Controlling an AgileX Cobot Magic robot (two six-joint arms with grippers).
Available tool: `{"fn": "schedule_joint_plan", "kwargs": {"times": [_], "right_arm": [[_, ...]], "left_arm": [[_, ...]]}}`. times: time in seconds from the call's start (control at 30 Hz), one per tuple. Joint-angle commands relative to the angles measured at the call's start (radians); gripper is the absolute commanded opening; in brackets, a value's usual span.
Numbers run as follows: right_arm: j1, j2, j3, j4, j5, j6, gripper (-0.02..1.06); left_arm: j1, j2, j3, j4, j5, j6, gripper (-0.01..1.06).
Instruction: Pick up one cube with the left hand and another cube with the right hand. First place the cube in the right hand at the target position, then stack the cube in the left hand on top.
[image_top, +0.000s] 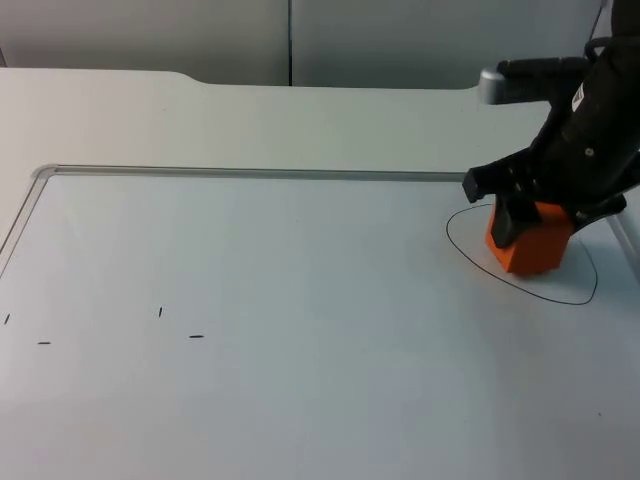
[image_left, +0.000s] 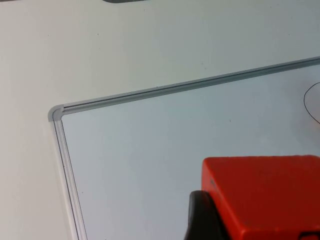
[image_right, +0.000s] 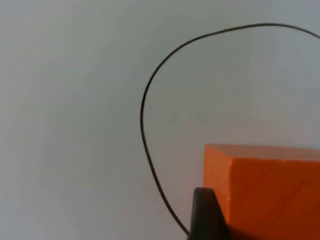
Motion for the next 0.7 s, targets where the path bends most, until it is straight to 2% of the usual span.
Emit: {"fn": "schedule_joint_plan", "kwargs": {"times": [0.0, 0.4, 0.47, 0.5, 0.53, 0.6, 0.63, 0.67], "right_arm": [[-0.004, 0.014, -0.008, -0.007, -0.002, 0.009, 0.0], [-0.004, 0.036, -0.006, 0.001, -0.004, 0.011, 0.01], [-0.004, 0.036, -0.006, 0.001, -0.004, 0.011, 0.09], [-0.004, 0.036, -0.006, 0.001, -0.004, 0.011, 0.09], [-0.004, 0.034, -0.006, 0.004, -0.004, 0.011, 0.18], [-0.004, 0.03, -0.006, 0.027, -0.008, 0.011, 0.43], [-0.004, 0.03, -0.006, 0.027, -0.008, 0.011, 0.43], [-0.004, 0.03, -0.006, 0.033, -0.008, 0.011, 0.56]], "left_arm": [[-0.005, -0.007, 0.001, -0.008, -0.003, 0.003, 0.0], [-0.005, -0.007, 0.001, -0.008, -0.001, 0.006, 0.0], [-0.005, -0.007, 0.001, -0.008, -0.001, 0.006, 0.0], [-0.005, -0.007, 0.001, -0.008, -0.001, 0.006, 0.0], [-0.005, -0.007, 0.001, -0.008, -0.001, 0.006, 0.0], [-0.005, -0.007, 0.001, -0.008, -0.001, 0.006, 0.0], [-0.005, -0.007, 0.001, -0.008, -0.001, 0.006, 0.0], [-0.005, -0.007, 0.001, -0.008, -0.001, 0.006, 0.0]]}}
